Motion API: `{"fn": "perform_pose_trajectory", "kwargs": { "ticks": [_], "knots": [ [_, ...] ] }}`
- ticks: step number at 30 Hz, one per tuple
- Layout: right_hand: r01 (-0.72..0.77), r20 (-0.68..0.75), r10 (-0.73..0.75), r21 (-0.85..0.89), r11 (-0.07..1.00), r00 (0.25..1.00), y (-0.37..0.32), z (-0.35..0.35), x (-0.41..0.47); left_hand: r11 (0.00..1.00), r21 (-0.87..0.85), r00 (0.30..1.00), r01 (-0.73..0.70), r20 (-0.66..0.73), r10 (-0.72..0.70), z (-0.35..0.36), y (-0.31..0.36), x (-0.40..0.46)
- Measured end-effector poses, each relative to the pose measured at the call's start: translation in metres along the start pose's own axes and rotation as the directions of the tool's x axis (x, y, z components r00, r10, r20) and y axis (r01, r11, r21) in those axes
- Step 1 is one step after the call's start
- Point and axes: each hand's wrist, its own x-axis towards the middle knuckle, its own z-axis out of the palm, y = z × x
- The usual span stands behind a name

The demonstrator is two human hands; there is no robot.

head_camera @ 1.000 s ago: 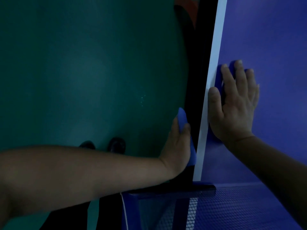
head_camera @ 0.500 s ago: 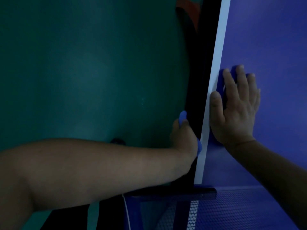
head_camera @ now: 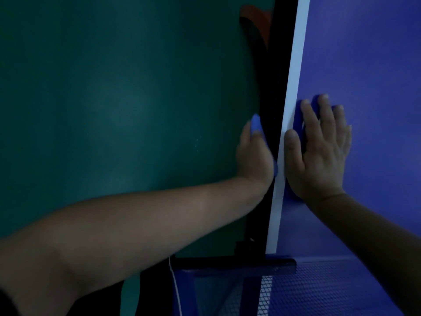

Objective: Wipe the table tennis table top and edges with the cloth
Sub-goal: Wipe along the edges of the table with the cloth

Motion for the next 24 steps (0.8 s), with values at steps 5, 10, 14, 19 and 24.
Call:
{"fn": "perform_pose_trajectory", "kwargs": {
  "ticks": [5,10,14,19,24],
  "knots": [
    [0.001,0.010,-0.001,-0.006,1.000,1.000,0.000,0.002,0.000,0.972,0.199,0.992,-0.127,0.053,0.119,-0.015,-0.012,-0.042],
    [0.010,0.010,-0.010,0.010,1.000,1.000,0.002,0.003,0.000,0.967,0.253,1.000,0.026,0.009,-0.029,-0.020,-0.025,-0.078],
    [0.005,0.000,-0.005,-0.015,1.000,1.000,0.002,0.005,0.000,0.955,0.260,0.989,-0.145,0.014,0.147,0.006,0.020,-0.015],
    [0.006,0.008,-0.006,-0.026,1.000,1.000,0.001,0.003,0.000,0.906,0.316,0.959,-0.281,0.130,0.252,-0.008,0.000,-0.039],
    [0.067,-0.045,-0.068,-0.028,0.997,0.997,0.004,-0.002,0.008,0.947,0.319,0.999,-0.039,0.039,0.028,-0.019,-0.032,-0.077]
  ]
}}
